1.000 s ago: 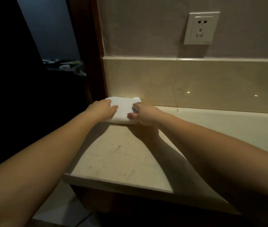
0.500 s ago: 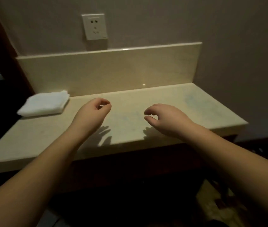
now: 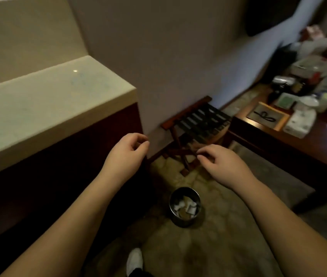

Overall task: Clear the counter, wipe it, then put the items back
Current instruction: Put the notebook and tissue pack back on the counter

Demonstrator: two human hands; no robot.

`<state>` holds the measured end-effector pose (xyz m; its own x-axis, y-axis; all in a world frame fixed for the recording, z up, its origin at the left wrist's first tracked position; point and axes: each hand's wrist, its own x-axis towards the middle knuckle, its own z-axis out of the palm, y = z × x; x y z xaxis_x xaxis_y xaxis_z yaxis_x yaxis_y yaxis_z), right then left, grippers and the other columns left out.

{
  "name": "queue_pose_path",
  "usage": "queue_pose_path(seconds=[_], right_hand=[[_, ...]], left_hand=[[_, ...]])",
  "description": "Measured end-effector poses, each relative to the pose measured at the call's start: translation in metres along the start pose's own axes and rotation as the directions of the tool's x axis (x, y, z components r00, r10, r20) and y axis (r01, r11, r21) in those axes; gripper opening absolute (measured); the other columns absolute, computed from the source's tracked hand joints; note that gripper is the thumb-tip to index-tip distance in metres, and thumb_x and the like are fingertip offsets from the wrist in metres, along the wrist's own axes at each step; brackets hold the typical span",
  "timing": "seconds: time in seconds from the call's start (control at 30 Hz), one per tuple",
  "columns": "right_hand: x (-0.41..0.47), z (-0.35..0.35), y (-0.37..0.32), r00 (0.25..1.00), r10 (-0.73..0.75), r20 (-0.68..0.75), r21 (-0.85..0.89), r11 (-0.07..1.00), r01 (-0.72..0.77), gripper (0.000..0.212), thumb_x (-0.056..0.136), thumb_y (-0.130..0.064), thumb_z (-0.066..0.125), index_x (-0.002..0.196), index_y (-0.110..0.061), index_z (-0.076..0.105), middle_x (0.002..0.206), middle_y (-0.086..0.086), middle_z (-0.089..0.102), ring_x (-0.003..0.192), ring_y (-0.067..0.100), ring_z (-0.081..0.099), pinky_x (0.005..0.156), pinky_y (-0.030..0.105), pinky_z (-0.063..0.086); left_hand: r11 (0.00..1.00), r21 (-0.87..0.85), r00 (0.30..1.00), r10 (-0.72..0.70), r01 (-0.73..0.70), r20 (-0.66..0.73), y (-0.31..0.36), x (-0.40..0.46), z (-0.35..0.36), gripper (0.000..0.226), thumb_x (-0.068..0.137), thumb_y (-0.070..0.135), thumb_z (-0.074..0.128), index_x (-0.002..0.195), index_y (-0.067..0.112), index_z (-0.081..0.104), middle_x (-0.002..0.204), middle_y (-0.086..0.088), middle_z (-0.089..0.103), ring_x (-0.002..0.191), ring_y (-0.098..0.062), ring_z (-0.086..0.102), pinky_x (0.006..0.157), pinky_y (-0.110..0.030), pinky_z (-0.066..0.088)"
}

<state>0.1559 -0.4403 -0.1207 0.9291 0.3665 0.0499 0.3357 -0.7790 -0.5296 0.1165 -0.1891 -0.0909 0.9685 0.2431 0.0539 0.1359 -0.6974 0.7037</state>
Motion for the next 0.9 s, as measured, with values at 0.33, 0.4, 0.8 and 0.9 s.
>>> queue_pose_path(seconds=[0.33,0.4,0.8,0.9], right_hand=[[-0.086,-0.002,0.135,0.919,0.394,-0.004,0.023,0.919,-0.394,0.029,0.095,-0.036,0.049,0.118,-0.027,0.063,0.113,-0.012,0.061,0.105,0.007,0.056,0.086,0.024,0.045],[-0.092,-0.003,0.154,0.898,0.44,-0.003,0.038,0.898,-0.439,0.029,0.095,-0.035,0.049,0.119,-0.025,0.064,0.113,-0.01,0.062,0.105,0.007,0.056,0.088,0.026,0.046],[-0.051,-0.019,0.295,0.696,0.718,0.003,0.23,0.677,-0.699,0.029,0.096,-0.036,0.049,0.123,-0.03,0.057,0.103,-0.022,0.052,0.086,-0.008,0.052,0.071,0.01,0.041],[-0.025,-0.019,0.332,0.662,0.75,-0.021,0.273,0.641,-0.718,0.029,0.096,-0.033,0.051,0.124,-0.029,0.056,0.109,-0.018,0.055,0.082,-0.013,0.049,0.064,0.004,0.038]], left_hand=[[0.938,0.038,0.872,0.305,-0.344,0.383,0.062,0.023,0.161,0.027,0.095,0.036,0.051,0.118,0.026,0.061,0.111,0.017,0.051,0.087,0.005,0.047,0.065,-0.006,0.032],[0.926,0.021,0.833,0.33,-0.378,0.444,0.07,0.032,0.187,0.029,0.096,0.036,0.051,0.121,0.025,0.06,0.112,0.018,0.05,0.09,0.006,0.047,0.066,-0.006,0.033],[0.919,-0.047,0.733,0.341,-0.39,0.589,0.136,0.151,0.333,0.031,0.095,0.038,0.052,0.122,0.024,0.06,0.108,0.017,0.051,0.085,0.003,0.052,0.063,-0.013,0.036],[0.915,-0.032,0.725,0.339,-0.402,0.599,0.148,0.191,0.36,0.027,0.094,0.039,0.052,0.117,0.027,0.061,0.101,0.02,0.048,0.079,0.007,0.051,0.059,-0.013,0.037]])
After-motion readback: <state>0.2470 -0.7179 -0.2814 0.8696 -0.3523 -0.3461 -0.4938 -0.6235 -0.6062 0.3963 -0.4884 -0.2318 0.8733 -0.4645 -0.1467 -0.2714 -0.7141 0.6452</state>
